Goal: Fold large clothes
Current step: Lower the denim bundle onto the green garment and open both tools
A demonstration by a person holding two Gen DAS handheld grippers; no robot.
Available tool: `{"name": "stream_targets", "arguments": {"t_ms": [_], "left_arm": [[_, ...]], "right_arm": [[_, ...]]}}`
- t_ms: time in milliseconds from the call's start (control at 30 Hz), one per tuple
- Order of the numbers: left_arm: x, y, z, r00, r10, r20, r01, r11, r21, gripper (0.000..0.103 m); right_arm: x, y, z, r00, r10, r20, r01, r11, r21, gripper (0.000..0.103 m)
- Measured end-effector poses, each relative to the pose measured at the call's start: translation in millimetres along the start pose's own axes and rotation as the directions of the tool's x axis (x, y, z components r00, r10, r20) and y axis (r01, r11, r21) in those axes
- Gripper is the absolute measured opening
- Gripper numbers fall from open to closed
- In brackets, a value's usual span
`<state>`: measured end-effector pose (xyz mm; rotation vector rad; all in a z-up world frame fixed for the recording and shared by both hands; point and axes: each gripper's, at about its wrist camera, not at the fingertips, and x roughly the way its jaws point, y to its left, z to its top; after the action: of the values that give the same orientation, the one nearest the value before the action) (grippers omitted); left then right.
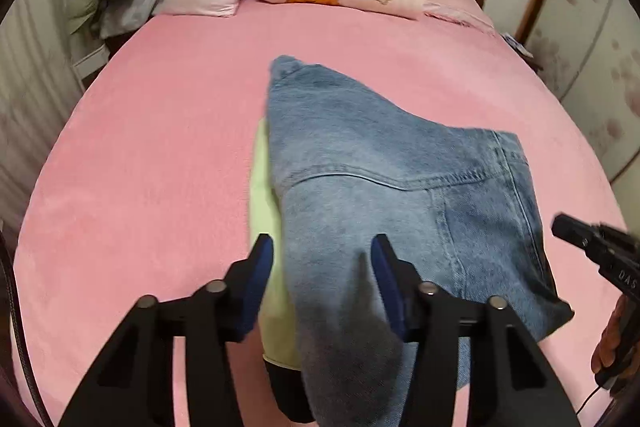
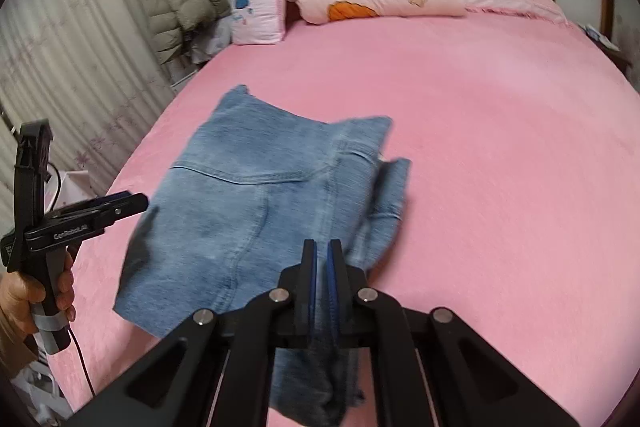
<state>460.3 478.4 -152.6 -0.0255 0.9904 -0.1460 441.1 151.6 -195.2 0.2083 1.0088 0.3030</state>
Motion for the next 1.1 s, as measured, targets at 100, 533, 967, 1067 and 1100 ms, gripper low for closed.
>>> {"name": "stream_targets", "arguments": {"t_ms": [100,533,967,1067,1100], "left_arm": [[3,-11,0,0.999,-0.032,-0.013,0.032,0.999,0.014,0.033],[31,-18,-5,0.998,0.041,-0.037,-0.038,0.996,0.075,0.029],[13,-25,-5,0.996,0.044,-0.077,-0.044,0.999,0.001,0.054],[-12,-42,-13,0.997,0.024,-0.067,-0.023,1.0,0.003,0.055],[-19,-49,-15,0.998,0.025,-0.064,-0.024,1.0,0.012,0.056]], "right_arm": [[9,10,6,1.0,0.002,-0.004,-0.002,1.0,-0.028,0.005],[77,-33,-6,0.984,-0.097,-0.15,0.111,0.99,0.087,0.0],[35,-31,-5,0.988,-0.061,-0.143,0.078,0.99,0.116,0.0],[0,-30,-7,0.993,-0.045,-0.113,0.059,0.99,0.126,0.0],[-15,-30,-7,0.994,-0.044,-0.102,0.057,0.99,0.128,0.0]]}}
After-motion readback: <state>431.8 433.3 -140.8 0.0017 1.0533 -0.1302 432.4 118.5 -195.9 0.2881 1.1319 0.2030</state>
